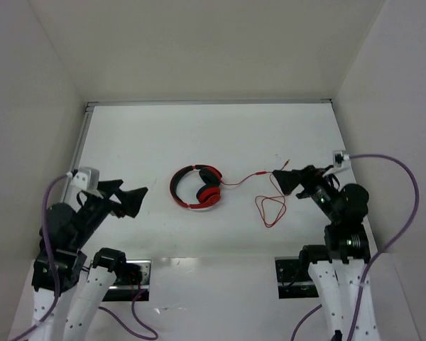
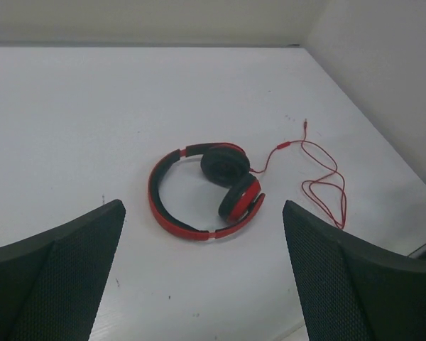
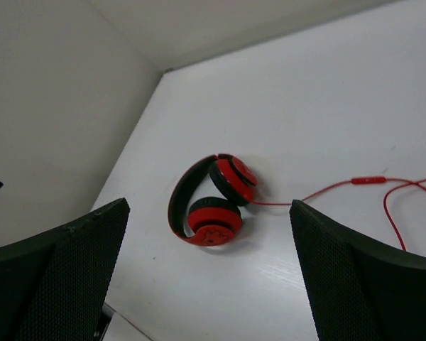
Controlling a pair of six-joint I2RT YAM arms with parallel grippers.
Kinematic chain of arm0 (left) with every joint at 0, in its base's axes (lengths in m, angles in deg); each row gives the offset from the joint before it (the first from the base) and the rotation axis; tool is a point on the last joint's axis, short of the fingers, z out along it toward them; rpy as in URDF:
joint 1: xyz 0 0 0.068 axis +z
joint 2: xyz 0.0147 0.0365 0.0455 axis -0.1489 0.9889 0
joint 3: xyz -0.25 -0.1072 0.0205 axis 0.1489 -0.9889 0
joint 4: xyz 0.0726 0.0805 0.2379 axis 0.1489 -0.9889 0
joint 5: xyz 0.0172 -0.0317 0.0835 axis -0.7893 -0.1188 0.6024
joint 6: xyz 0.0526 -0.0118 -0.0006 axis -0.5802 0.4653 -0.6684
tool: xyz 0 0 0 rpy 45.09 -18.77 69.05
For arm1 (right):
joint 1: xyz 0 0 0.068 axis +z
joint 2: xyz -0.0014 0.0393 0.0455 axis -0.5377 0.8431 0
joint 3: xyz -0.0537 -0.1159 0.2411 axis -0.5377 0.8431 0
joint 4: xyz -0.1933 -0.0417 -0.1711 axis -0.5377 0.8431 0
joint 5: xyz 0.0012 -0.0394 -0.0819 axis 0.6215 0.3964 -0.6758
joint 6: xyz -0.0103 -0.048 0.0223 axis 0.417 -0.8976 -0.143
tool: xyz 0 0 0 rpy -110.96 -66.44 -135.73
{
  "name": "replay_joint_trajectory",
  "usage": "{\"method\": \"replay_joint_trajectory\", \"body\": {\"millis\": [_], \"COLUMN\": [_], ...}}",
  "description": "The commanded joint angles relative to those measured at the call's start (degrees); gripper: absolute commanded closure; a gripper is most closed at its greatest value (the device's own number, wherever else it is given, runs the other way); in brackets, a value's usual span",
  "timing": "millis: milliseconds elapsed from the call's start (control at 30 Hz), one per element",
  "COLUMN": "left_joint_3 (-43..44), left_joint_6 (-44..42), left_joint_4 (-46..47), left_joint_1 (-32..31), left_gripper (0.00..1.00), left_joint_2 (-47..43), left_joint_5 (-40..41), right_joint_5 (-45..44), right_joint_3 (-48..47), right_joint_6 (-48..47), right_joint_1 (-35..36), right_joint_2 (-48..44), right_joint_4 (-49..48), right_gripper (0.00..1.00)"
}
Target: Wrap the headphones
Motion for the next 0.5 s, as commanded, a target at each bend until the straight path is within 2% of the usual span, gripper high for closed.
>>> {"method": "replay_joint_trajectory", "body": {"millis": [0,67,100,200,333,467], "left_joint_3": [7.94,9.90,11.04,12.80,15.35,14.49], "left_joint_6": [-4.47,-5.19,-4.58,-1.34,-1.58,-2.91], "left_joint_4": [0.55,-2.09,-2.97,-5.78,-7.37,-5.89], "left_joint_1": [-0.09,-0.09,-0.09,-0.09,-0.09,-0.09], "left_gripper": [0.00,0.00,0.00,0.00,0.00,0.00], "left_joint_2": [13.92,20.92,26.69,33.23,44.46,50.99], "left_joint_5": [6.75,6.75,6.75,6.75,6.22,6.22], "right_joint_5": [1.54,-1.36,-6.34,-14.88,-16.15,-15.43], "right_joint_3": [-6.52,-13.55,-15.23,-19.72,-20.52,-21.04], "right_joint_6": [-4.63,-11.20,-13.24,-19.73,-21.70,-21.62], "right_joint_1": [-0.41,-0.41,0.72,3.53,8.89,13.19], "right_joint_2": [10.67,19.34,21.83,30.17,38.45,47.24], "right_joint_4": [-1.54,3.30,5.50,10.35,7.99,2.38], "right_gripper": [0.00,0.00,0.00,0.00,0.00,0.00]}}
